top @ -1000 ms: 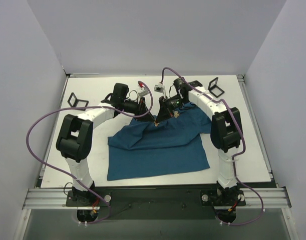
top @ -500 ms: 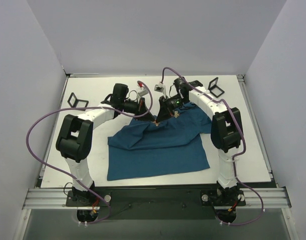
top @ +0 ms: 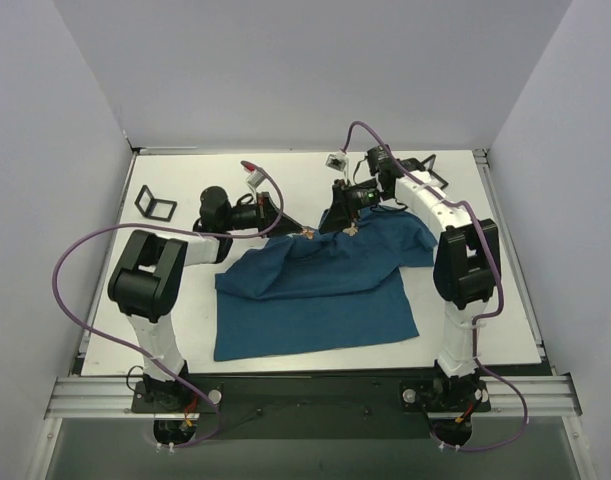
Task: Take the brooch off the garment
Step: Pass from the right arm to the left
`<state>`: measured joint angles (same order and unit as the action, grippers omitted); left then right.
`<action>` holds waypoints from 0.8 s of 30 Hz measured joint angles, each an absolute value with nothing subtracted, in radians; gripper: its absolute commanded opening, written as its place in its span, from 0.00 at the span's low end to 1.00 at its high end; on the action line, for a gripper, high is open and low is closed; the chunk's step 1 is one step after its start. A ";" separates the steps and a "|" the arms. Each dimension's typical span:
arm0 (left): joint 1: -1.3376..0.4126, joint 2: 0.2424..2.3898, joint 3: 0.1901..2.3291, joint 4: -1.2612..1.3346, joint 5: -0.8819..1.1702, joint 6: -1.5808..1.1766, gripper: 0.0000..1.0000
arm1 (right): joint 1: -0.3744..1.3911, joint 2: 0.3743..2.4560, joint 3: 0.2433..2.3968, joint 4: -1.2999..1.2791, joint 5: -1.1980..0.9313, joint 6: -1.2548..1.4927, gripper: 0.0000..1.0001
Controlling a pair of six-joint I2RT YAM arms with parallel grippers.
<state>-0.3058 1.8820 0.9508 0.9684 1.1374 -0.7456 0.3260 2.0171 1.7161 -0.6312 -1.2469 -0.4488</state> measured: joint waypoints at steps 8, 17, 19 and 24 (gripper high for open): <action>-0.307 1.945 0.923 1.229 1.105 -0.985 0.00 | 0.328 1.967 1.465 -0.168 -1.240 -0.082 0.40; -0.313 1.923 0.901 1.214 1.045 -0.939 0.00 | 0.321 1.966 1.345 0.348 -1.273 0.330 0.38; -0.315 1.915 0.896 1.200 1.036 -0.927 0.00 | 0.319 1.966 1.306 0.482 -1.283 0.441 0.38; -0.315 1.907 0.891 1.187 1.007 -0.908 0.00 | 0.310 1.966 1.246 0.799 -1.308 0.689 0.37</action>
